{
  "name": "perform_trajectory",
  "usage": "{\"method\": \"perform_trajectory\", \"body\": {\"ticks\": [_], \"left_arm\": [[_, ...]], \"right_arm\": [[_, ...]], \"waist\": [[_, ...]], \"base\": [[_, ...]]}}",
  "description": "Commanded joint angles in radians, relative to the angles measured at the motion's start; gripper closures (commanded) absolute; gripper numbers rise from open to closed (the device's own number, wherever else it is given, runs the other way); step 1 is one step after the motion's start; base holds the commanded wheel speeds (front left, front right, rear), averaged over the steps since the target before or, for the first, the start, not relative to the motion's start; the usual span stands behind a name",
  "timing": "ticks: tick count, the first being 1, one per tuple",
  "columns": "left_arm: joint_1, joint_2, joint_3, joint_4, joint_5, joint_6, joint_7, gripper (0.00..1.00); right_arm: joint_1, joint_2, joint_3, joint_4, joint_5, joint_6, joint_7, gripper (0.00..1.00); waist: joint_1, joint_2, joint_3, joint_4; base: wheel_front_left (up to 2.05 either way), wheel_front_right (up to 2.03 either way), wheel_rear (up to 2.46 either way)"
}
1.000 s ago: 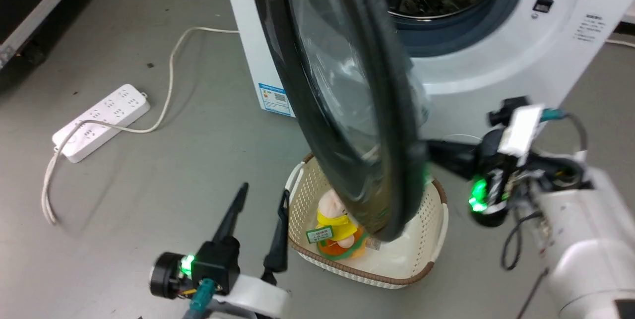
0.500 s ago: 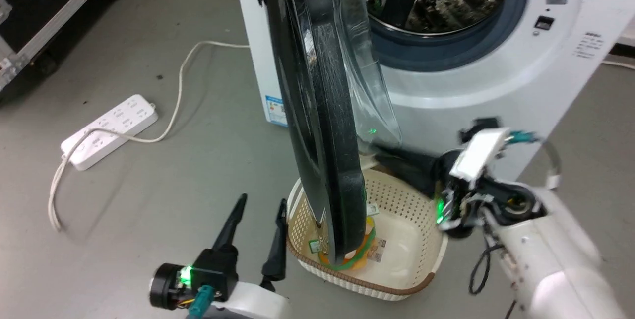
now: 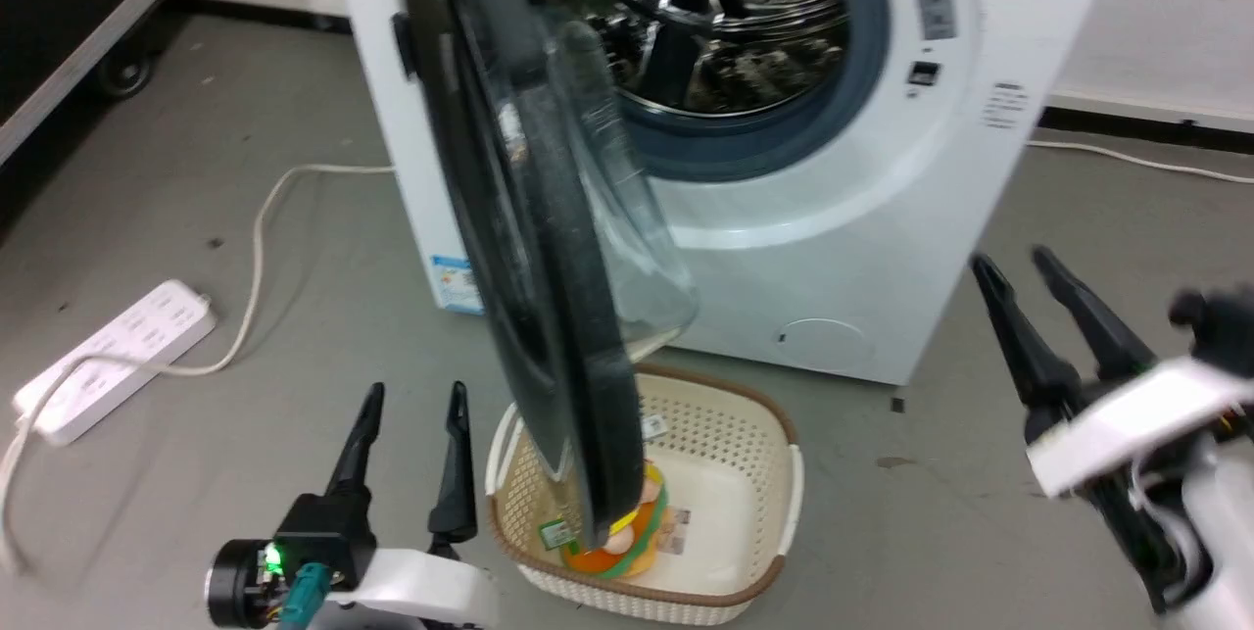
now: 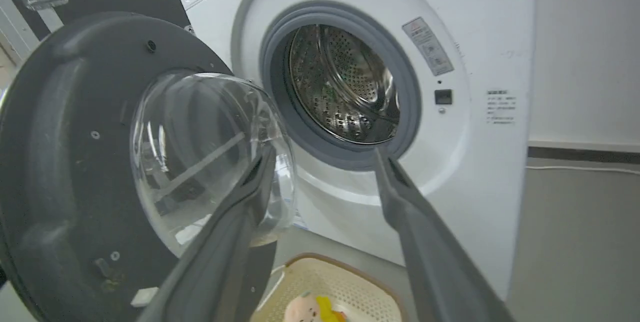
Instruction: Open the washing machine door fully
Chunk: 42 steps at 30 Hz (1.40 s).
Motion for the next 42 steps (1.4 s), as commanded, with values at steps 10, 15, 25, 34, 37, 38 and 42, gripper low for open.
{"method": "perform_trajectory", "body": {"ticks": [10, 15, 25, 34, 37, 38, 42], "left_arm": [[0.052, 0.002, 0.054, 0.000, 0.009, -0.046, -0.006, 0.00], [0.062, 0.002, 0.062, 0.017, 0.006, -0.063, -0.006, 0.00], [0.067, 0.002, 0.043, 0.077, 0.013, -0.072, -0.006, 0.00], [0.061, 0.002, 0.040, 0.075, 0.009, -0.076, -0.006, 0.00], [0.059, 0.002, 0.040, 0.068, 0.007, -0.081, -0.006, 1.00], [0.059, 0.002, 0.041, 0.066, 0.006, -0.083, -0.006, 1.00], [0.057, 0.002, 0.047, 0.046, 0.008, -0.078, -0.006, 1.00]], "right_arm": [[0.223, 0.150, -0.228, -0.069, -0.461, 0.001, -0.142, 0.00], [0.344, 0.259, -0.313, -0.150, -0.616, 0.001, -0.145, 0.00], [0.449, 0.350, -0.330, -0.166, -0.739, 0.001, -0.145, 0.00], [0.447, 0.367, -0.338, -0.174, -0.728, 0.001, -0.145, 0.00], [0.445, 0.369, -0.340, -0.176, -0.726, 0.001, -0.145, 0.00], [0.444, 0.369, -0.340, -0.176, -0.725, 0.001, -0.145, 0.00], [0.442, 0.371, -0.336, -0.175, -0.719, 0.001, -0.145, 0.00]], "waist": [[0.0001, 0.0000, -0.032, -0.084], [0.0001, 0.0000, -0.036, -0.101], [0.0001, 0.0000, -0.047, -0.113], [0.0001, 0.0000, -0.049, -0.110], [0.0001, 0.0000, -0.048, -0.108], [0.0001, 0.0000, -0.048, -0.107], [0.0001, 0.0000, -0.049, -0.106]], "base": [[0.00, 0.00, 0.00], [0.00, 0.00, 0.00], [0.00, 0.00, 0.00], [0.00, 0.00, 0.00], [0.00, 0.00, 0.00], [0.00, 0.00, 0.00], [0.00, 0.00, 0.00]]}}
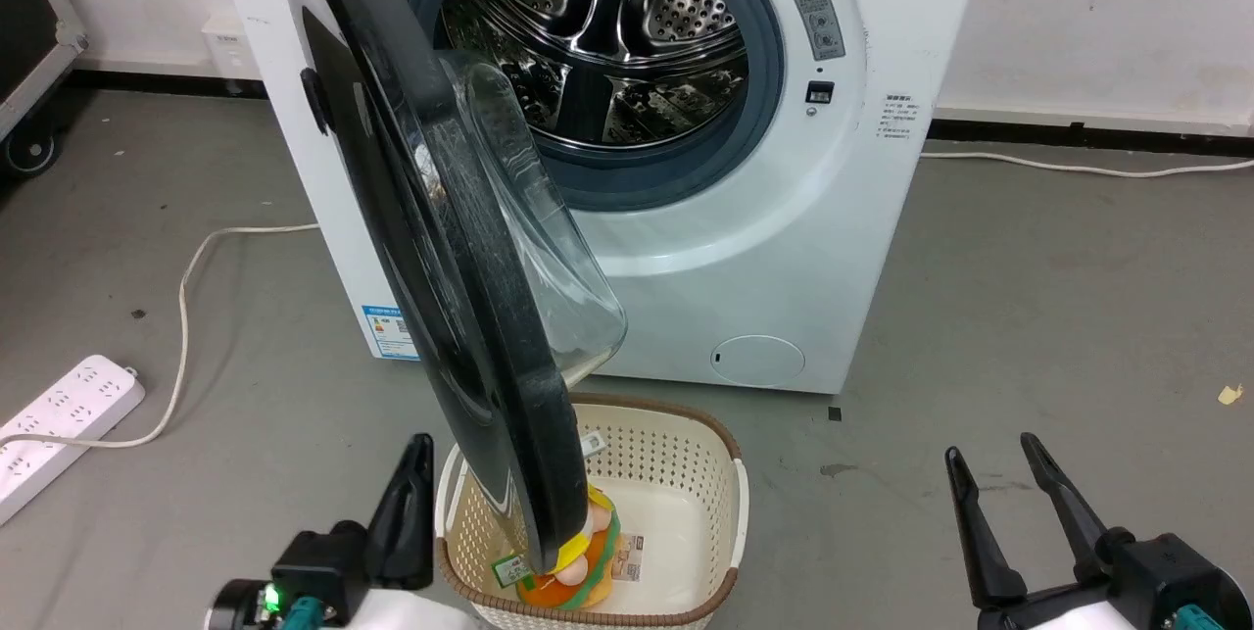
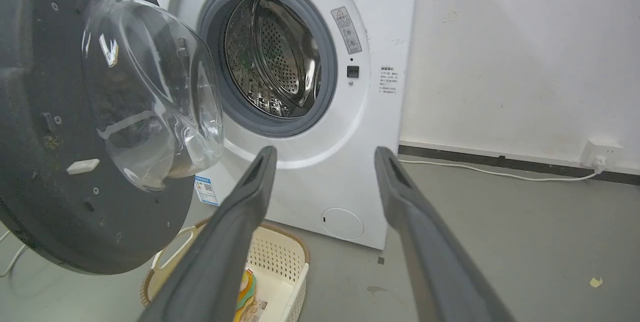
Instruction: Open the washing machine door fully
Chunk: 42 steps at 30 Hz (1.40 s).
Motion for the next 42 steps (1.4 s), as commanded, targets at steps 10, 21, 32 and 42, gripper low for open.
{"method": "perform_trajectory", "body": {"ticks": [10, 21, 32, 42], "left_arm": [[-0.068, 0.002, 0.081, -0.252, -0.051, 0.045, -0.006, 1.00], [-0.135, 0.002, 0.020, -0.460, -0.010, 0.056, -0.006, 1.00], [-0.108, 0.002, -0.242, -0.239, -0.037, 0.023, 0.091, 1.00], [-0.133, 0.002, -0.286, 0.021, -0.101, 0.061, 0.139, 1.00]], "right_arm": [[-0.002, 0.008, 0.003, -0.001, 0.015, 0.001, -0.004, 0.00], [-0.005, 0.005, 0.007, 0.006, 0.025, 0.001, -0.005, 0.00], [-0.008, 0.006, 0.015, 0.021, 0.025, 0.001, -0.005, 0.00], [-0.017, 0.008, 0.017, 0.030, 0.035, 0.001, -0.005, 0.00]], "waist": [[0.0000, 0.0000, -0.009, -0.007], [0.0000, 0.0000, -0.006, -0.040], [0.0000, 0.0000, 0.022, -0.061], [0.0000, 0.0000, 0.052, -0.055]], "base": [[0.00, 0.00, 0.00], [0.00, 0.00, 0.00], [0.00, 0.00, 0.00], [0.00, 0.00, 0.00]]}}
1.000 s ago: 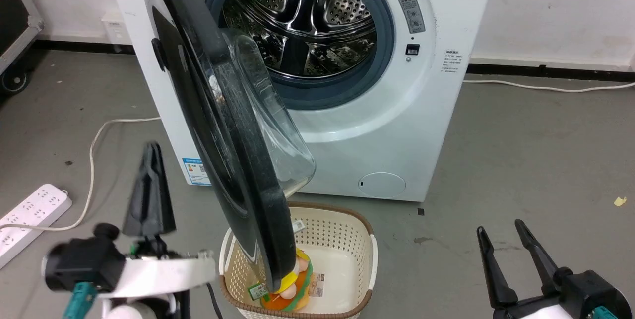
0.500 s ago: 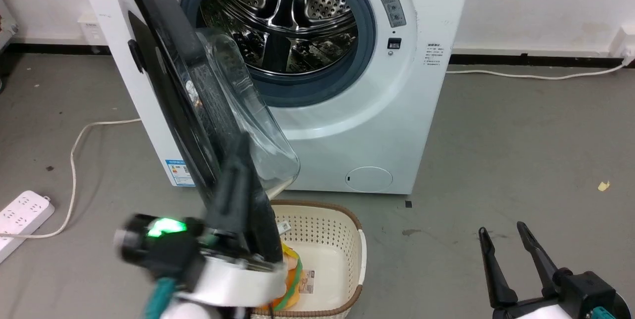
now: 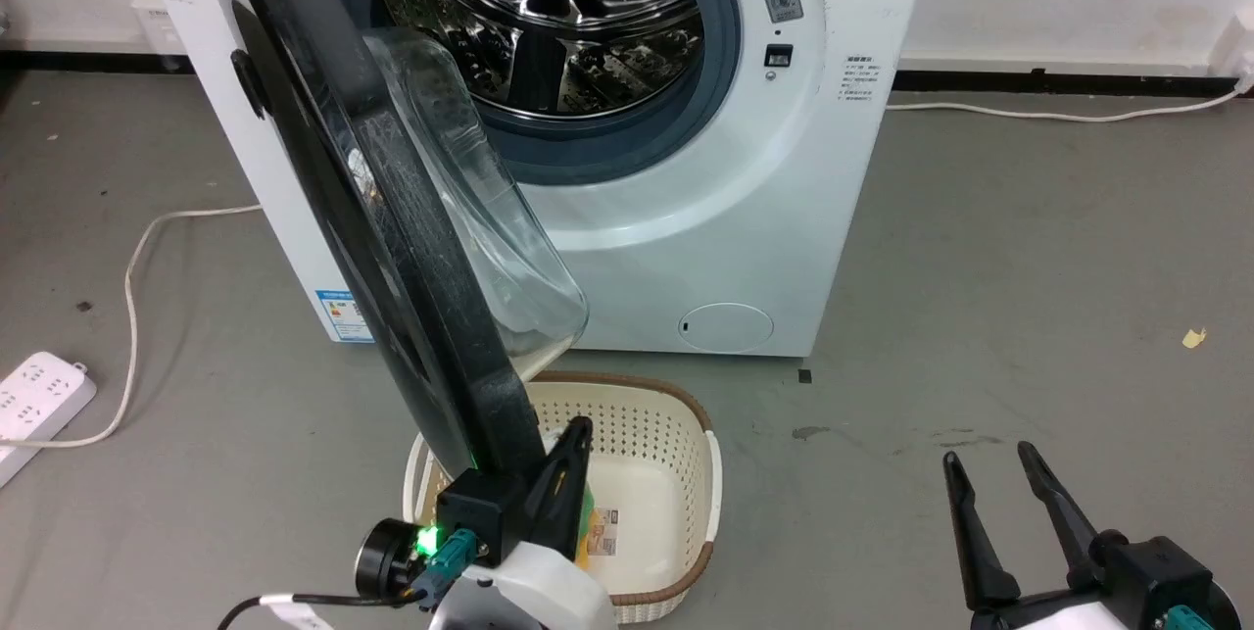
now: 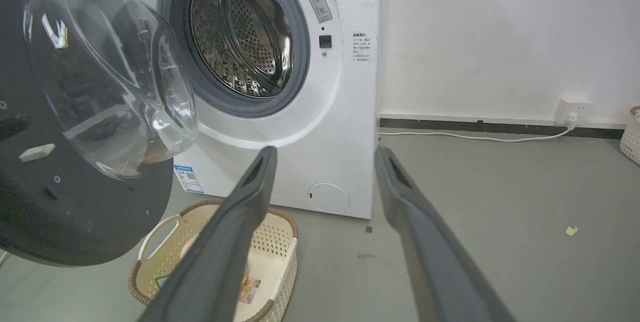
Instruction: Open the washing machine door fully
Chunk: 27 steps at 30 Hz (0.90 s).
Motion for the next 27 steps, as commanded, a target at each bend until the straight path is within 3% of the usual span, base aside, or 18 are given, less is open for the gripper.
{"method": "perform_trajectory", "body": {"ticks": [1, 10, 27], "left_arm": [[-0.016, 0.003, 0.010, 0.022, -0.004, 0.010, -0.016, 1.00], [-0.021, 0.024, 0.042, 0.103, -0.014, 0.027, -0.064, 1.00], [-0.001, 0.078, 0.104, 0.077, -0.053, 0.057, -0.077, 1.00]], "right_arm": [[-0.014, 0.005, 0.001, 0.003, 0.008, 0.001, -0.005, 0.00], [-0.006, 0.006, 0.008, 0.018, 0.019, 0.001, -0.005, 0.00], [-0.010, 0.007, 0.063, 0.037, 0.037, 0.001, -0.005, 0.00]], "waist": [[0.0000, 0.0000, 0.004, 0.006], [0.0000, 0.0000, -0.016, 0.080], [0.0000, 0.0000, -0.013, 0.349]], "base": [[0.00, 0.00, 0.00], [0.00, 0.00, 0.00], [0.00, 0.00, 0.00]]}}
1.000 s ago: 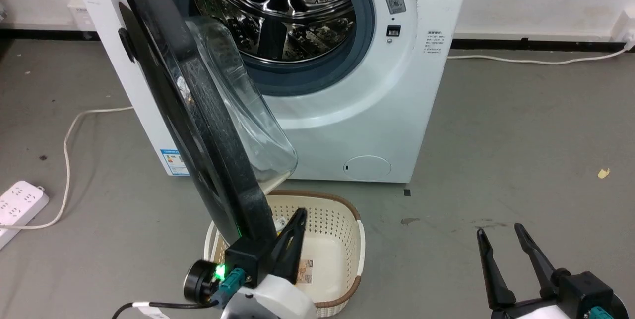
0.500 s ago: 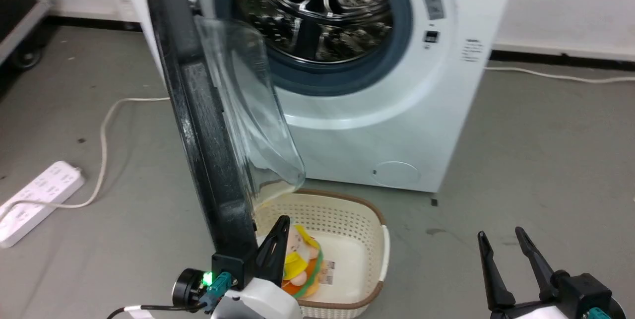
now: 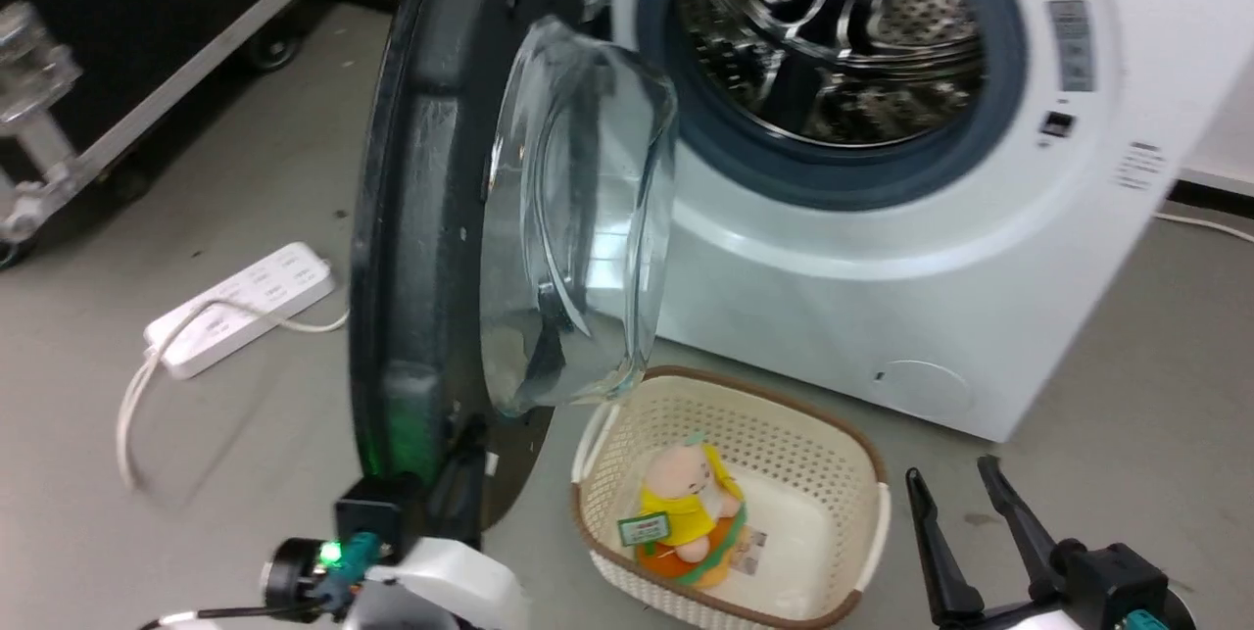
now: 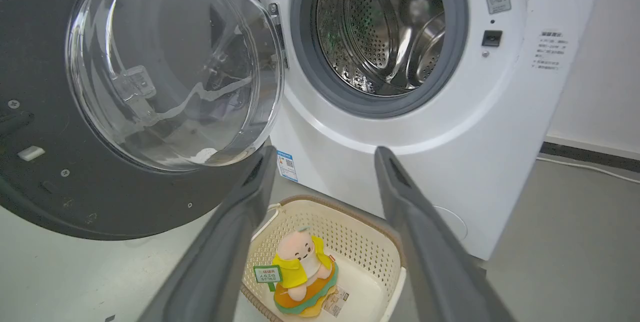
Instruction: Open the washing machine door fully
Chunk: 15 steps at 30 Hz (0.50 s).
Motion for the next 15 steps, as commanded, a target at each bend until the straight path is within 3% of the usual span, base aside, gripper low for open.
{"method": "perform_trajectory", "body": {"ticks": [1, 7, 15], "left_arm": [[0.000, 0.017, 0.024, -0.008, -0.010, 0.012, -0.005, 1.00], [-0.046, 0.067, 0.109, -0.004, -0.055, 0.017, -0.020, 1.00], [-0.160, 0.164, 0.249, 0.074, -0.113, 0.027, -0.043, 1.00]], "right_arm": [[-0.013, 0.003, 0.004, 0.001, 0.003, 0.001, -0.005, 0.00], [-0.037, -0.021, 0.017, -0.007, -0.007, 0.001, 0.003, 0.00], [-0.087, -0.079, 0.025, -0.054, -0.014, 0.001, 0.044, 0.00]], "waist": [[0.0000, 0.0000, 0.028, 0.045], [0.0000, 0.0000, 0.108, 0.081], [0.0000, 0.0000, 0.244, 0.077]], "base": [[0.00, 0.00, 0.00], [0.00, 0.00, 0.00], [0.00, 0.00, 0.00]]}}
